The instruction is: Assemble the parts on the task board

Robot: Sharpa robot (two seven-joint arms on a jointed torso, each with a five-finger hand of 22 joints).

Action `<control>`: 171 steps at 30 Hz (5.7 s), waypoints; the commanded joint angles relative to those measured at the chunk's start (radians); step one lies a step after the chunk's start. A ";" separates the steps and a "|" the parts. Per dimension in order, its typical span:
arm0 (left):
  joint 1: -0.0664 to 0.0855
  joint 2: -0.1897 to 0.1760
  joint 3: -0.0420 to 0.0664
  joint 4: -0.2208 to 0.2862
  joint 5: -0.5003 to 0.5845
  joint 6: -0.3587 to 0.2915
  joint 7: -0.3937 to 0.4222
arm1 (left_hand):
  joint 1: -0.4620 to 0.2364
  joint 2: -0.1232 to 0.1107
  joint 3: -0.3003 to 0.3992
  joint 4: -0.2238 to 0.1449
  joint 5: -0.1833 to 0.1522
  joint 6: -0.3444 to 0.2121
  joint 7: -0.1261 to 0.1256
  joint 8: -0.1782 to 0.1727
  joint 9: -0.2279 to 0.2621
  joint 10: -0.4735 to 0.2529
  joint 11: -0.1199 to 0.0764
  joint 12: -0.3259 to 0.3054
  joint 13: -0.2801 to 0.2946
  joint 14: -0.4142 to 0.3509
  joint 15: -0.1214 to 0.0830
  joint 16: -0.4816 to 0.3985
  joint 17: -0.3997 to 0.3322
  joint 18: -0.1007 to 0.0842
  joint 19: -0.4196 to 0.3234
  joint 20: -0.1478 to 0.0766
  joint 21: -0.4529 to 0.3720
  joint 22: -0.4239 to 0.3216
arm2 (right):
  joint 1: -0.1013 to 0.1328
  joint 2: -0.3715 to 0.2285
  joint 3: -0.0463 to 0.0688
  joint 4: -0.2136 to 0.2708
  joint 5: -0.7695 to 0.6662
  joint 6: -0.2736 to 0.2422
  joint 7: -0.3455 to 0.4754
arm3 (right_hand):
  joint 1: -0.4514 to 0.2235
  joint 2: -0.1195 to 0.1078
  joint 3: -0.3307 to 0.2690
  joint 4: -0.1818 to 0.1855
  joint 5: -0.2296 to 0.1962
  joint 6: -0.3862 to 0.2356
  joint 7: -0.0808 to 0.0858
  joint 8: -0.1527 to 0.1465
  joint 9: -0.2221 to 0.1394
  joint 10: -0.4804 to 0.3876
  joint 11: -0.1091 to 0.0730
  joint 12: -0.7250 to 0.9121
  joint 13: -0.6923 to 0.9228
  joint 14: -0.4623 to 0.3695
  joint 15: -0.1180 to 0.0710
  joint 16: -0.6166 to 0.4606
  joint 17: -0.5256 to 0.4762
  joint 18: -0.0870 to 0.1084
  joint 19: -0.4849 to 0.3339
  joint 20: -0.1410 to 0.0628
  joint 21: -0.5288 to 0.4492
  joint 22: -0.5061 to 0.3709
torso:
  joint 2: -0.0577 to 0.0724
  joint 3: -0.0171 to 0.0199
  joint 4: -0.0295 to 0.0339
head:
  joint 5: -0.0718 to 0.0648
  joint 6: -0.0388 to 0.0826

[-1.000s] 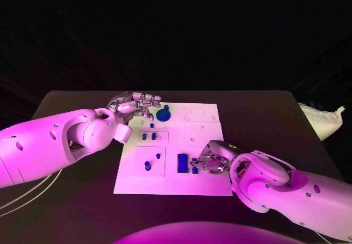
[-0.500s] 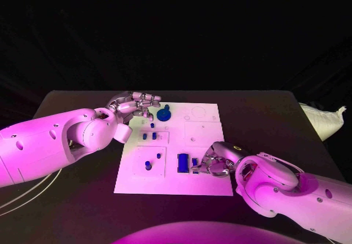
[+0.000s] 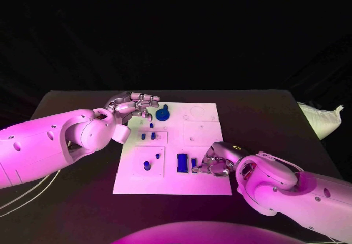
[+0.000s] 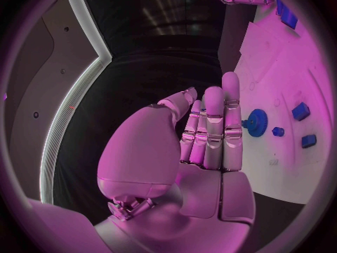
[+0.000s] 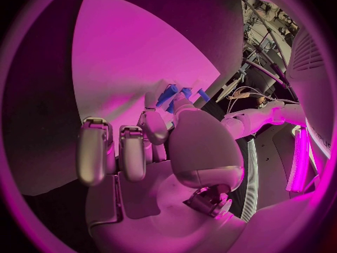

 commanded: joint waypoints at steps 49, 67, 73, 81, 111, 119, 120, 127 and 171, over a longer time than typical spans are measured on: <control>-0.008 0.008 0.000 -0.007 -0.009 0.024 0.006 | 0.007 0.005 -0.001 -0.006 0.006 -0.008 0.003 0.007 0.001 -0.009 0.004 0.010 0.001 -0.008 -0.001 0.001 -0.003 0.010 -0.001 0.004 -0.005 0.000 | -0.011 0.008 0.000 -0.030 0.038 -0.037 0.089 | 0.066 0.032 -0.113 -0.003 -0.007 -0.006 0.002 0.014 -0.010 -0.001 -0.002 0.004 0.010 0.090 -0.001 0.002 0.200 -0.005 0.006 -0.001 0.001 0.010 | 0.000 -0.0003 0.0017 | -0.006 -0.006; -0.010 0.006 0.000 -0.006 -0.009 0.025 0.005 | 0.007 0.005 -0.001 -0.006 0.006 -0.008 0.003 0.007 0.001 -0.009 0.004 0.010 0.001 -0.008 -0.001 0.001 -0.003 0.010 -0.001 0.004 -0.005 0.000 | -0.012 0.003 0.000 -0.044 0.048 -0.002 0.083 | 0.094 0.039 -0.123 -0.012 -0.005 -0.007 0.003 0.015 -0.012 -0.002 -0.002 0.002 0.009 0.090 -0.001 0.002 0.199 -0.005 0.005 -0.001 0.000 0.009 | 0.000 -0.0015 0.0037 | -0.007 -0.006; -0.010 0.007 0.000 -0.007 -0.009 0.025 0.005 | 0.007 0.005 -0.001 -0.006 0.006 -0.008 0.003 0.007 0.001 -0.009 0.004 0.010 0.001 -0.008 -0.001 0.001 -0.003 0.010 -0.001 0.004 -0.005 0.000 | -0.012 0.015 0.000 -0.071 0.046 0.009 0.082 | 0.098 0.047 -0.124 -0.011 -0.004 -0.006 0.003 0.016 -0.012 -0.001 -0.002 0.006 0.012 0.091 -0.001 0.004 0.202 -0.005 0.006 -0.001 0.001 0.011 | -0.001 -0.0015 0.0027 | -0.008 -0.006; -0.010 0.007 0.000 -0.007 -0.009 0.025 0.005 | 0.007 0.005 -0.001 -0.006 0.006 -0.008 0.003 0.007 0.001 -0.009 0.004 0.010 0.001 -0.008 -0.001 0.001 -0.003 0.010 -0.001 0.004 -0.005 0.000 | -0.012 0.026 0.000 -0.084 0.047 0.015 0.092 | 0.110 0.050 -0.128 -0.016 -0.004 -0.007 0.003 0.017 -0.013 -0.002 -0.002 0.001 0.010 0.090 -0.001 0.002 0.200 -0.005 0.005 -0.001 0.000 0.009 | -0.001 -0.0011 0.0028 | -0.007 -0.004; -0.048 0.049 0.000 -0.116 0.175 -0.068 0.154 | -0.047 -0.003 -0.062 0.037 -0.003 -0.011 -0.005 0.029 -0.001 -0.053 0.020 -0.006 -0.037 -0.246 0.044 -0.280 -0.155 -0.001 -0.239 0.043 -0.194 -0.107 | 0.156 0.072 0.009 -0.405 1.220 -0.165 0.838 | 0.330 0.142 -0.152 -0.131 0.056 -0.221 0.126 -0.081 -0.100 -0.403 0.127 -0.833 -0.615 -0.271 0.119 -1.029 -0.637 0.109 -0.384 0.110 -0.826 -0.841 | -0.077 -0.0192 -0.0184 | -0.007 0.106; -0.071 0.113 0.001 -0.219 0.217 -0.136 0.236 | -0.023 0.008 -0.057 0.052 -0.001 0.004 -0.004 -0.009 -0.002 0.004 0.044 -0.139 -0.071 -0.271 0.109 -0.668 -0.329 0.018 -0.434 0.136 -0.430 -0.323 | 0.170 0.156 0.009 -0.549 1.367 -0.086 0.953 | 0.338 0.164 -0.153 -0.193 0.018 -0.296 0.158 -0.081 -0.200 -0.445 0.192 -0.988 -0.922 -0.463 0.221 -1.401 -0.950 0.116 -0.514 0.226 -1.176 -1.081 | -0.110 -0.0141 -0.0173 | -0.002 0.146; -0.074 0.120 0.001 -0.229 0.219 -0.144 0.243 | -0.023 0.007 -0.057 0.054 -0.001 0.005 -0.002 -0.014 -0.002 0.005 0.043 -0.155 -0.073 -0.276 0.114 -0.696 -0.342 0.016 -0.439 0.142 -0.439 -0.339 | 0.171 0.165 0.009 -0.564 1.378 -0.083 0.962 | 0.324 0.172 -0.156 -0.221 0.018 -0.289 0.167 -0.078 -0.229 -0.429 0.186 -0.984 -1.004 -0.427 0.218 -1.442 -1.031 0.112 -0.481 0.239 -1.232 -1.130 | -0.113 -0.0131 -0.0183 | 0.001 0.147; -0.078 0.124 0.001 -0.225 0.180 -0.121 0.185 | -0.530 0.107 -0.198 0.018 -0.050 -0.357 -0.073 -0.138 -0.068 -0.373 -0.010 -0.259 -0.134 -0.624 0.068 -0.844 -0.421 -0.051 -0.757 0.054 -0.503 -0.538 | 0.176 0.172 0.002 -0.565 1.304 -0.147 0.892 | -0.218 0.144 -0.102 -0.283 -0.061 -0.625 0.085 -0.147 -0.318 -0.805 0.131 -1.058 -1.141 -0.812 0.177 -1.514 -1.172 0.056 -0.832 0.140 -1.307 -1.262 | -0.108 -0.0098 -0.0137 | 0.001 0.152; -0.138 0.107 0.033 0.047 0.078 -0.590 0.328 | -1.244 0.107 -0.426 0.018 -0.134 -0.865 -0.194 -0.138 -0.068 -0.908 -0.112 -0.368 -0.134 -1.123 -0.023 -0.991 -0.504 -0.171 -1.175 -0.111 -0.503 -0.793 | 0.266 0.150 -0.133 -0.352 1.605 -0.501 1.127 | -0.962 0.074 -0.014 -0.283 -0.061 -1.100 -0.042 -0.147 -0.427 -1.339 0.027 -1.058 -1.273 -1.361 0.093 -1.514 -1.307 -0.069 -1.361 -0.013 -1.379 -1.262 | -0.147 0.0266 0.0167 | 0.006 0.222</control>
